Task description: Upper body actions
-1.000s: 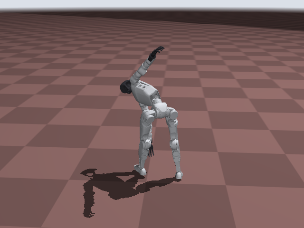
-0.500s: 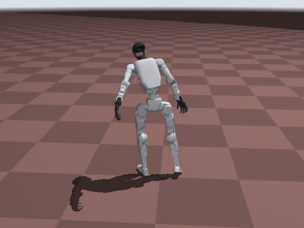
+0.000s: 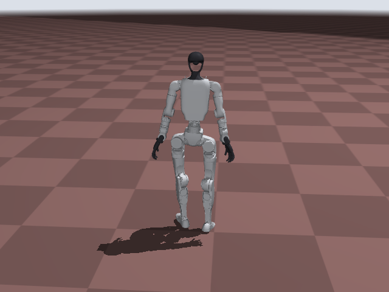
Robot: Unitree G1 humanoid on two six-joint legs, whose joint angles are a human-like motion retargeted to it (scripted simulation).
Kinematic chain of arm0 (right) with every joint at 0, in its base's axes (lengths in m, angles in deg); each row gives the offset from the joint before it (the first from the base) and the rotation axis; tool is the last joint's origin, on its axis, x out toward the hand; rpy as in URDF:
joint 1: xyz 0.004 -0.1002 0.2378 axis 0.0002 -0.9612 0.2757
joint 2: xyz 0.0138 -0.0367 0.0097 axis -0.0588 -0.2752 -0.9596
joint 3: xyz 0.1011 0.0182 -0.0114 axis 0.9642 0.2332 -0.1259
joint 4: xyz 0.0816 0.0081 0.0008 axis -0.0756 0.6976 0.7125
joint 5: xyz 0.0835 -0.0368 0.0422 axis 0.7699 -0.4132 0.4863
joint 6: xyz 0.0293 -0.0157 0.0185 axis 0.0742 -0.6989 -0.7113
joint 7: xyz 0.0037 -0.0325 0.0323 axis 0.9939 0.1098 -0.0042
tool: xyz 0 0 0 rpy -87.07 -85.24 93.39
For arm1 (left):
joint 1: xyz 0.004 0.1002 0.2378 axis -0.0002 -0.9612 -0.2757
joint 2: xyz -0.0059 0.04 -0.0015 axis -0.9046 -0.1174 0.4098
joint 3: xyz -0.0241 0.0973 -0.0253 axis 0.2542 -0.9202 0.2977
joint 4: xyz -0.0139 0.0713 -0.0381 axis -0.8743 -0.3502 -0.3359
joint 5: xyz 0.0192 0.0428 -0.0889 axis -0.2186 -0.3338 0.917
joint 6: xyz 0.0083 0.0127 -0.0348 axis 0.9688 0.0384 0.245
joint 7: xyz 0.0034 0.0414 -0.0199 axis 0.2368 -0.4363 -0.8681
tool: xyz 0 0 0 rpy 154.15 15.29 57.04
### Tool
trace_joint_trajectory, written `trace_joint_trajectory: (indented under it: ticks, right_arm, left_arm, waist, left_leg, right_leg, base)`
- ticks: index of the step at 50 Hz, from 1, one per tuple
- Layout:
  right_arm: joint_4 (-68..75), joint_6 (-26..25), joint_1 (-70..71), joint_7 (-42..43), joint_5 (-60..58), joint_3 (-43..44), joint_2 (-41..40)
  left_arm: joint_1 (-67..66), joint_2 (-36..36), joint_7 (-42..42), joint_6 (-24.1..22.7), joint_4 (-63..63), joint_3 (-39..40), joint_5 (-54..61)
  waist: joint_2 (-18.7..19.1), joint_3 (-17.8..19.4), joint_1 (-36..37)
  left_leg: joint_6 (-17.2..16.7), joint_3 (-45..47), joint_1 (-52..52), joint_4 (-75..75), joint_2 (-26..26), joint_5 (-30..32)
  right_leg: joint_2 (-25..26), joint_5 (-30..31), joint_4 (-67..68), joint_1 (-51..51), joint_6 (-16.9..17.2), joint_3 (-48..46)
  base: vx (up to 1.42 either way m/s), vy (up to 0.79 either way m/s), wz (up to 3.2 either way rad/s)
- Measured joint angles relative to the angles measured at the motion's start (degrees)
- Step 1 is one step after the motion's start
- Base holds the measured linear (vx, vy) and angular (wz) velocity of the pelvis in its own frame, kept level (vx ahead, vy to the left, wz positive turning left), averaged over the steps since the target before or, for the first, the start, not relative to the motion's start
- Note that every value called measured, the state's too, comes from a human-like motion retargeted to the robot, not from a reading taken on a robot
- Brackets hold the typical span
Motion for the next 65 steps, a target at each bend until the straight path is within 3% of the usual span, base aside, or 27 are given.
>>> trace_joint_trajectory:
  ticks: [3,7,16,24,32,45,60,65]
  right_arm:
    - [-2.2,0.2,1.3,-1.4,-1.9,-2.2,-0.4]
    - [-6.2,0.5,1.3,-4.0,-2.8,-3.6,-1.2]
    - [-8.9,1.1,1.8,-7.0,2.9,-1.4,-4.3]
    - [-0.3,2.2,9.7,-11.2,1.3,-5.1,-2.5]
    - [-2.5,4.0,11.5,-11.4,1.0,-6.7,-1.7]
    - [-1.7,1.8,9.7,-15.0,5.2,-4.3,-1.8]
    - [1.6,1.7,6.5,-12.6,4.0,-4.8,-0.7]
    - [-2.7,2.7,7.9,-13.0,3.9,-6.0,-1.9]
  left_arm:
    - [-1.5,4.8,-5.1,0.2,-1.8,5.1,11.5]
    - [-1.4,4.8,-11.6,1.7,-1.8,5.8,18.3]
    - [1.7,-1.4,-19.3,4.6,5.0,2.6,3.3]
    - [5.1,-0.4,-17.9,6.0,3.6,4.3,1.9]
    - [4.2,1.3,-15.6,4.4,2.6,5.7,3.5]
    - [3.5,2.0,-13.7,6.8,-0.8,6.3,4.5]
    - [7.1,1.1,-13.7,7.0,0.6,-0.1,2.4]
    - [7.5,-0.2,-13.6,7.3,0.2,0.4,2.2]
  waist:
    - [0.4,0.3,-2.0]
    - [0.6,0.3,-3.3]
    - [0.4,-2.4,-1.9]
    - [0.7,-4.5,-3.4]
    - [0.1,-5.1,-2.5]
    - [-0.8,-5.5,-1.7]
    - [0.3,-2.6,-0.3]
    - [1.4,-1.2,0.1]
  left_leg:
    - [-0.4,0.4,0.2,0.1,0.6,0.6]
    - [-0.9,-0.5,0.2,0.7,1.4,1.1]
    - [-1.9,-4.0,-2.5,1.7,1.7,2.9]
    - [-2.5,-6.0,-4.9,2.4,2.7,4.1]
    - [-2.7,-4.3,-4.3,1.7,2.8,3.8]
    - [-1.7,-3.1,-2.6,1.2,1.8,2.6]
    - [0.7,-5.1,-1.1,-0.2,0.9,2.3]
    - [0.8,-1.9,-0.7,-0.8,3.1,2.0]
  right_leg:
    - [0.9,-0.8,0.6,0.2,-1.0,1.1]
    - [1.5,-1.6,0.4,1.5,-1.6,0.7]
    - [2.3,-3.4,-0.9,2.9,-3.0,-3.5]
    - [3.5,-4.4,-1.4,2.8,-3.4,-4.8]
    - [3.6,-3.5,-1.4,1.4,-4.1,-4.0]
    - [3.1,-3.0,-0.8,1.3,-3.5,-2.3]
    - [1.3,-5.2,10.2,-2.6,0.4,-0.8]
    - [3.9,-1.0,19.4,-9.0,1.5,6.4]
  base:
    - [-0.08,-0.08,0.22]
    - [-0.03,-0.10,0.52]
    - [0.00,-0.10,0.62]
    - [-0.01,-0.03,0.38]
    - [0.00,0.01,-0.23]
    - [0.04,0.07,-0.18]
    - [0.02,0.11,-0.01]
    - [-0.06,0.05,-0.75]
